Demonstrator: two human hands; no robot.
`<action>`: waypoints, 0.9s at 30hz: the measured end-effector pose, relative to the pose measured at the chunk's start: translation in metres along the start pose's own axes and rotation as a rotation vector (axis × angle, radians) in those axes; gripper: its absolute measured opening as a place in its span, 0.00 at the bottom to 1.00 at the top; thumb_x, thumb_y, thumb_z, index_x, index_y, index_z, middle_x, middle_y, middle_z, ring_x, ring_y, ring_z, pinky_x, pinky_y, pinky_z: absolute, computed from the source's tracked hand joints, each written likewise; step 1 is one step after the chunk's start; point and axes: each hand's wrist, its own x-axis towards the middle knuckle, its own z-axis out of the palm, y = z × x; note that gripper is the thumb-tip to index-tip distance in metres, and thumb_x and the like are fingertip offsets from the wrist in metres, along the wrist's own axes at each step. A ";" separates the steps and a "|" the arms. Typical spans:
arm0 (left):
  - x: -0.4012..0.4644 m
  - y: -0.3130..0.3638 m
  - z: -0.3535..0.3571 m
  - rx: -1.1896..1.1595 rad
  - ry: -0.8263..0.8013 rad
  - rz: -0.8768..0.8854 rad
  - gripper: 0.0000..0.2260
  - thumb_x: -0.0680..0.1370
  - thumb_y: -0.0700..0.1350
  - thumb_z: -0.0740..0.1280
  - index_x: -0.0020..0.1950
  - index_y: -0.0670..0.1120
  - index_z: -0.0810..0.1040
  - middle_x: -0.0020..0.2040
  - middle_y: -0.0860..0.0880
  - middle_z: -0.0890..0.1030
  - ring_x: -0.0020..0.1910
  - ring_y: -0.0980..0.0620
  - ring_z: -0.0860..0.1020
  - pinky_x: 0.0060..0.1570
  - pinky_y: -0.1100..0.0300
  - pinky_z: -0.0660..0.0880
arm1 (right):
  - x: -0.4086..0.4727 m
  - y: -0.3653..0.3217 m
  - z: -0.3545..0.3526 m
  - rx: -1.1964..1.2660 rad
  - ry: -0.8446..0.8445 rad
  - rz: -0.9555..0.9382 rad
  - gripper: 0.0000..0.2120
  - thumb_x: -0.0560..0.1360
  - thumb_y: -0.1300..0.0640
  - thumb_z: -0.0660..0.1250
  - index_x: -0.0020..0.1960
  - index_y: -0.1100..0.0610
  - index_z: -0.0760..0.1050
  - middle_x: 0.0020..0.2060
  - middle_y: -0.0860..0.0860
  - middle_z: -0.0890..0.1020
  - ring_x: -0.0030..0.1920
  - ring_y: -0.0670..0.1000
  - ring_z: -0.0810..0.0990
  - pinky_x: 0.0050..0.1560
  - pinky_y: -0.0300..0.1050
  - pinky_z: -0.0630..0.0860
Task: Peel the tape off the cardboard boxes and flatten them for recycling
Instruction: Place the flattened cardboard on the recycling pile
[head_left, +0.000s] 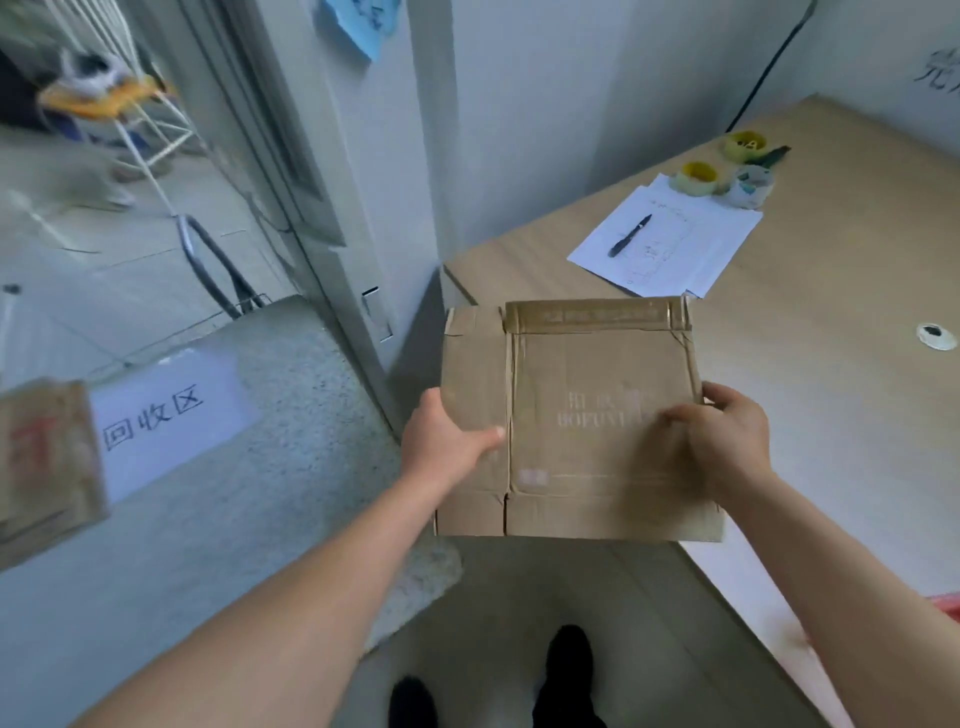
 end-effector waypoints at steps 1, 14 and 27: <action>-0.003 -0.014 -0.022 -0.059 0.002 0.000 0.29 0.67 0.53 0.79 0.63 0.50 0.72 0.56 0.53 0.79 0.53 0.52 0.78 0.54 0.53 0.77 | -0.014 -0.006 0.015 0.039 -0.024 0.009 0.11 0.70 0.65 0.68 0.49 0.54 0.83 0.36 0.50 0.84 0.36 0.53 0.81 0.42 0.44 0.76; -0.068 -0.179 -0.243 -0.276 0.331 -0.182 0.40 0.60 0.63 0.76 0.69 0.50 0.73 0.61 0.54 0.80 0.58 0.53 0.80 0.63 0.49 0.76 | -0.164 -0.064 0.221 0.002 -0.561 -0.163 0.21 0.68 0.66 0.73 0.60 0.53 0.80 0.45 0.51 0.86 0.47 0.57 0.85 0.54 0.57 0.82; -0.123 -0.230 -0.319 0.003 0.717 -0.455 0.43 0.72 0.55 0.76 0.79 0.44 0.58 0.68 0.44 0.73 0.65 0.43 0.74 0.60 0.51 0.74 | -0.241 -0.099 0.333 -0.147 -0.799 -0.409 0.27 0.71 0.65 0.73 0.69 0.55 0.73 0.53 0.52 0.82 0.47 0.52 0.81 0.50 0.47 0.79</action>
